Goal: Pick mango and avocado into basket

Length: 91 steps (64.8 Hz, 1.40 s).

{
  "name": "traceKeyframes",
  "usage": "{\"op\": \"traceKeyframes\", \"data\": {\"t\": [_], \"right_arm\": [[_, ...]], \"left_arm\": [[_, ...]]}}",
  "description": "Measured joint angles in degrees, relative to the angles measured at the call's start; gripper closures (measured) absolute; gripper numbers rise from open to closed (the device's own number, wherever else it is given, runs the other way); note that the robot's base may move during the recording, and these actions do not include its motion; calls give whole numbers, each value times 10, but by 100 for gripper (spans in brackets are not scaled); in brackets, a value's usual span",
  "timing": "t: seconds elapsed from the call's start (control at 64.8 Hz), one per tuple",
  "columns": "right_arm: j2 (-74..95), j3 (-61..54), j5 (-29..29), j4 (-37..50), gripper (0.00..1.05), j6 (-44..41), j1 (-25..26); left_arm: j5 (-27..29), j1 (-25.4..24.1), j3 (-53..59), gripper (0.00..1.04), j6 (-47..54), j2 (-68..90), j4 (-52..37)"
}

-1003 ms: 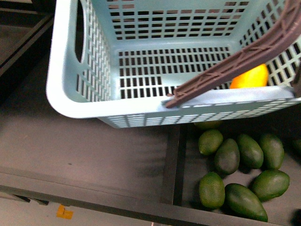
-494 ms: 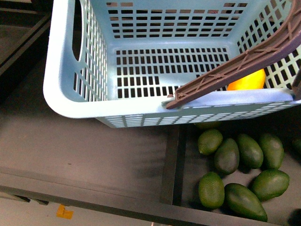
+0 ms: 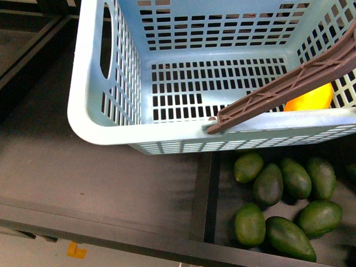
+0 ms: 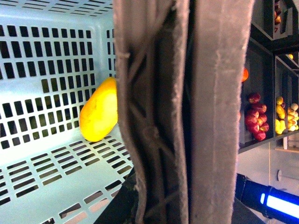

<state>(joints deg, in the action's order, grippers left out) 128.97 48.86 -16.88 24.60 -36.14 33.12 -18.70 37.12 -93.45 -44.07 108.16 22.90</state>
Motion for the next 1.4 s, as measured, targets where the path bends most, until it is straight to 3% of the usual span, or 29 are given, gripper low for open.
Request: {"op": "traceKeyframes", "data": {"t": [0.587, 1.266, 1.297, 1.405], "right_arm": [[184, 209, 9, -61, 9, 7, -62], [245, 276, 6, -83, 9, 18, -87], [245, 276, 6, -83, 10, 19, -87], [245, 277, 9, -84, 32, 18, -86]], "left_arm": [[1, 0, 0, 89, 0, 0, 0], [2, 0, 0, 89, 0, 0, 0], [2, 0, 0, 89, 0, 0, 0], [3, 0, 0, 89, 0, 0, 0]]}}
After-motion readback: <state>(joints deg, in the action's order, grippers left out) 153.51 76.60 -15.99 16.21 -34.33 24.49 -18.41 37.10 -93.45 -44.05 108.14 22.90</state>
